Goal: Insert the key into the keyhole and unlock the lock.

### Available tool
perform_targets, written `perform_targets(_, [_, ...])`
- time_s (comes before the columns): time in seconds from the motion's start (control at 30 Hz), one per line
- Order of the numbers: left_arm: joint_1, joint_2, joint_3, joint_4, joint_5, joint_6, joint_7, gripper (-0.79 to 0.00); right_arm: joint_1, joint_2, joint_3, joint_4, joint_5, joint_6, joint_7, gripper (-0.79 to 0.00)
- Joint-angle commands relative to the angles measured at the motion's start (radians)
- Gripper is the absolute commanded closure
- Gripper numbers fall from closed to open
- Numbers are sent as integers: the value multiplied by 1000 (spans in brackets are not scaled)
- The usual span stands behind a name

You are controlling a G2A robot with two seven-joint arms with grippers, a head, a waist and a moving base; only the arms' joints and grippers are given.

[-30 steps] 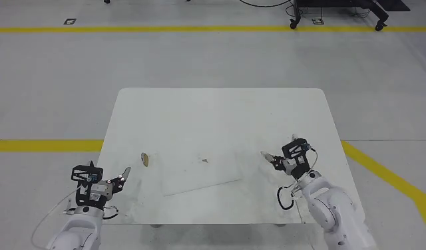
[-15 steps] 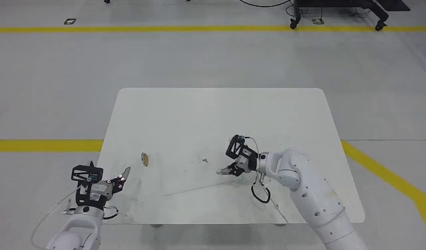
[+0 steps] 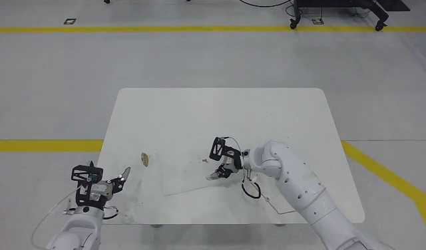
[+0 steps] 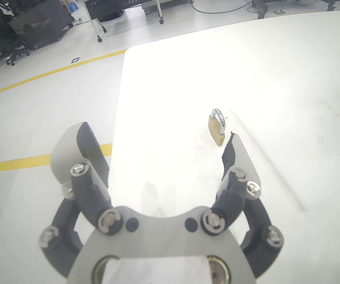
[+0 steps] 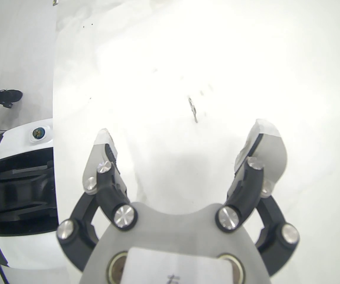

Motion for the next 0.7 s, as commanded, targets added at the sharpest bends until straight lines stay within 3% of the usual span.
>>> perform_targets(0.0, [0,0,0,0,0,0,0,-785,15,-6,-16,15,-1,7,0,-739])
perform_targets(0.2, [0,0,0,0,0,0,0,-785,47,-26,-68,37,-12,10,-6,-526])
perform_targets(0.3, [0,0,0,0,0,0,0,-785,62,-37,-92,50,-22,25,-15,-382])
perform_targets(0.57, [0,0,0,0,0,0,0,-785,103,-63,-137,112,-43,62,-31,-329])
perform_targets(0.63, [0,0,0,0,0,0,0,-785,111,-67,-144,125,-44,62,-34,-274])
perform_targets(0.67, [0,0,0,0,0,0,0,-785,114,-69,-147,131,-45,60,-37,-194])
